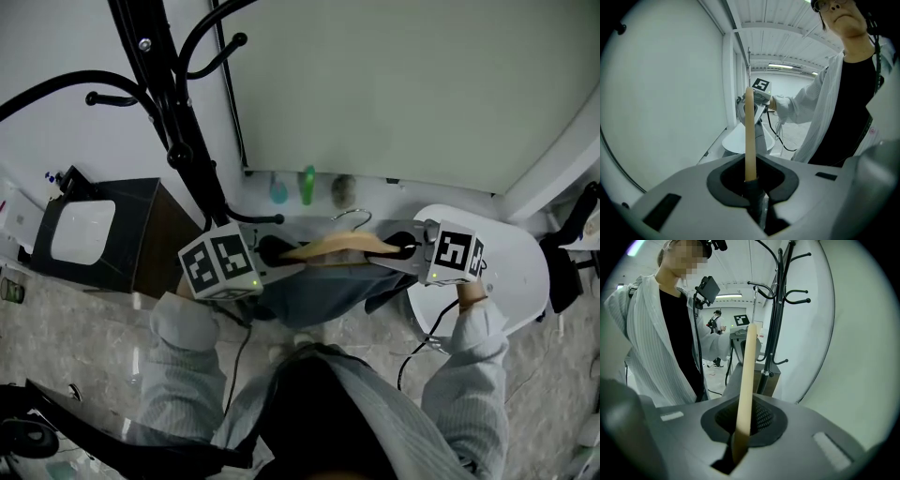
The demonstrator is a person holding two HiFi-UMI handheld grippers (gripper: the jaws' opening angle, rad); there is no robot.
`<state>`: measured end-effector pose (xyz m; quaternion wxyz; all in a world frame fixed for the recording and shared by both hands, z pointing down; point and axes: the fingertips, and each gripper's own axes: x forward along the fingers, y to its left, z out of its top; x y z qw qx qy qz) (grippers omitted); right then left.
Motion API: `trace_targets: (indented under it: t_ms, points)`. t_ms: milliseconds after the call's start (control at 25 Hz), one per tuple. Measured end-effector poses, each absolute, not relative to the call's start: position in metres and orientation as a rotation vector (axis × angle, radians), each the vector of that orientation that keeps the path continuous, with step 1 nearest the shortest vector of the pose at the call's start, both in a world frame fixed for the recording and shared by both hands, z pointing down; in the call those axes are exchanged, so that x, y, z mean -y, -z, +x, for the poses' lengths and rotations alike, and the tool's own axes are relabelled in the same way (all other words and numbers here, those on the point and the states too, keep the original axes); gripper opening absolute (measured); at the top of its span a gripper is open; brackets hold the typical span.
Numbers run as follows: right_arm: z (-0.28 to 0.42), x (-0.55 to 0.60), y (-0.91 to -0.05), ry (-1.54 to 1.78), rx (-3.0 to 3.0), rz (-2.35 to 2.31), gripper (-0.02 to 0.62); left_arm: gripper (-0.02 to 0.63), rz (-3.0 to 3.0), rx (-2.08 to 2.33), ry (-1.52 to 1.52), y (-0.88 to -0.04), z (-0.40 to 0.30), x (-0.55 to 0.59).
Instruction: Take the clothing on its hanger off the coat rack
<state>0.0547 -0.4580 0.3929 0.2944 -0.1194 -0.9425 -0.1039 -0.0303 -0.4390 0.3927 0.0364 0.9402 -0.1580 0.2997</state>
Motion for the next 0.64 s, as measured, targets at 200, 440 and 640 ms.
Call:
trace_targets:
  t_ms: [200,440,640]
  points:
    - [0.0544,0.4594,-0.3935,0.287,2.493,-0.331,0.008,0.046,2.873,0.518,-0.9,-0.3928,-0.0313,0.4374]
    - [0.057,0.4604,-0.3956,0.284,2.482,-0.338,0.008,0.046,2.861,0.515,-0.87,-0.3944,-0.03,0.437]
    - [0.0559,0.4596,-0.3908,0.284,2.49,-0.339,0.008,0.046,2.865,0.52,-0.891,-0.3912,-0.0306,0.4368]
